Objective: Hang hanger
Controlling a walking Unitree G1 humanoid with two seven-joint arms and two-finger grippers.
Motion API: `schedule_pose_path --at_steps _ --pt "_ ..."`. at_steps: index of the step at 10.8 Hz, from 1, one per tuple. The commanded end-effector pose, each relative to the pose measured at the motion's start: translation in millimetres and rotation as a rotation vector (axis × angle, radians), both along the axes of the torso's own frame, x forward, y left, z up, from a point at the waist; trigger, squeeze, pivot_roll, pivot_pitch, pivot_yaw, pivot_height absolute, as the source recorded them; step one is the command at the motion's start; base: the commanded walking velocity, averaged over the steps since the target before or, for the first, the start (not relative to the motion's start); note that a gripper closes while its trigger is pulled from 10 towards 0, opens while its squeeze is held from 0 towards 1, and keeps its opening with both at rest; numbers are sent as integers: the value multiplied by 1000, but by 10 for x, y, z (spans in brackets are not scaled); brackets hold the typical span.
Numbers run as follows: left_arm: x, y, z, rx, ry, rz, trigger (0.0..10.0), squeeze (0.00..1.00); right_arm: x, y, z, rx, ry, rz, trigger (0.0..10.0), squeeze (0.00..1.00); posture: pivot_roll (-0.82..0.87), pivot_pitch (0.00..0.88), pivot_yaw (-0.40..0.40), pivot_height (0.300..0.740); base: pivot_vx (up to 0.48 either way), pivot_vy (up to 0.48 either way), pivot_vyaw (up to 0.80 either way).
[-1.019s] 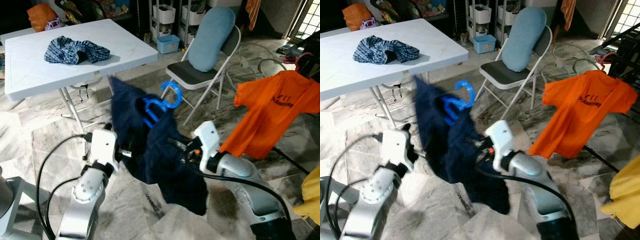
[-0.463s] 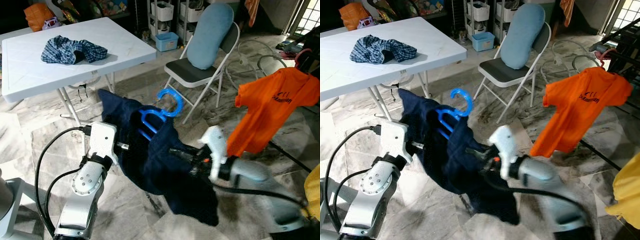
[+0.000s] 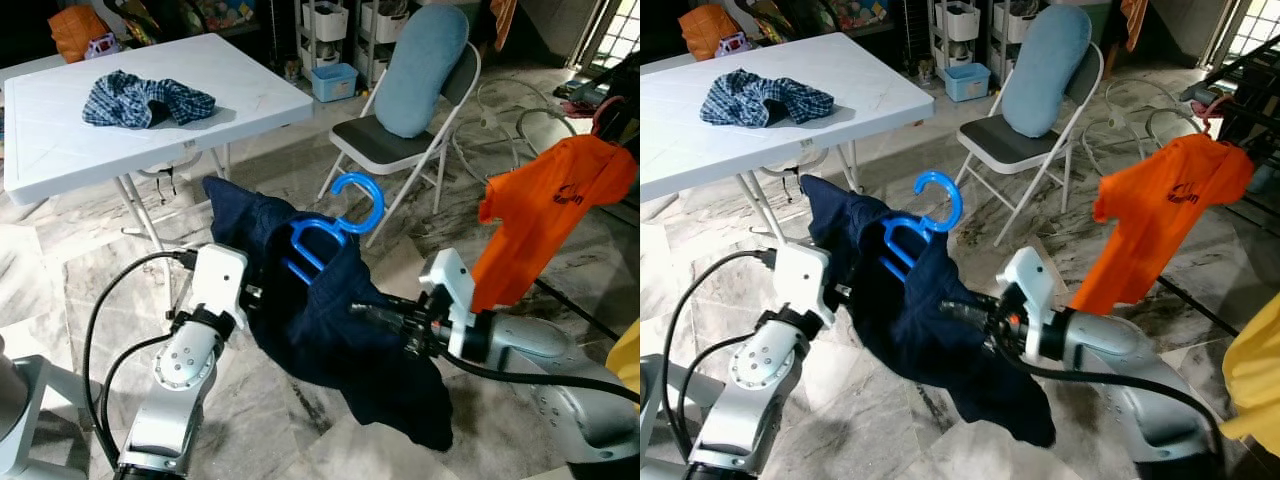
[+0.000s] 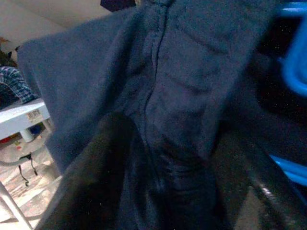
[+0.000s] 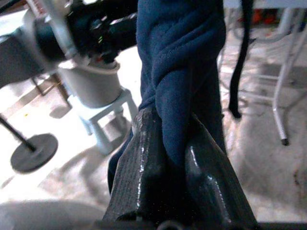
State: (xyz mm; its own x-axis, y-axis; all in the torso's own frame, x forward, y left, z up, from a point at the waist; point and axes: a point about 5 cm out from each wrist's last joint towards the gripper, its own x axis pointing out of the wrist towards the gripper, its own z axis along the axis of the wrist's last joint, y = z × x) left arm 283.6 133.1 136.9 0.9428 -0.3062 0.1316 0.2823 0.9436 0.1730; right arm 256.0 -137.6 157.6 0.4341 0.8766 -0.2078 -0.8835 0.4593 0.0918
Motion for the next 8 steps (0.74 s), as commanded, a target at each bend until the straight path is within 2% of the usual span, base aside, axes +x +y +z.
schedule_pose_path --at_steps 1,3,5,6,7,8 --pt "15 60 -12 18 0 31 0 0 -67 57 71 14 -25 77 10000 0 -40 89 27 740 0 0 0" --pt "30 86 -26 52 -12 45 0 0 -96 -3 20 -51 -11 111 10000 0 -41 90 27 740 0 0 0" --pt "57 88 -46 58 -3 50 0 0 -50 -74 10 -100 -27 97 10000 0 -46 98 25 740 0 0 0" --pt "55 85 -46 58 -3 48 0 0 31 -123 -46 -184 -74 43 10000 0 -46 98 25 740 0 0 0" --pt "55 86 -47 58 -3 50 0 0 186 -154 -51 -251 -164 -60 10000 0 -46 98 25 740 0 0 0" --pt "46 94 -64 62 1 51 0 0 335 -170 14 -292 -259 -157 10000 0 -45 97 25 740 0 0 0"
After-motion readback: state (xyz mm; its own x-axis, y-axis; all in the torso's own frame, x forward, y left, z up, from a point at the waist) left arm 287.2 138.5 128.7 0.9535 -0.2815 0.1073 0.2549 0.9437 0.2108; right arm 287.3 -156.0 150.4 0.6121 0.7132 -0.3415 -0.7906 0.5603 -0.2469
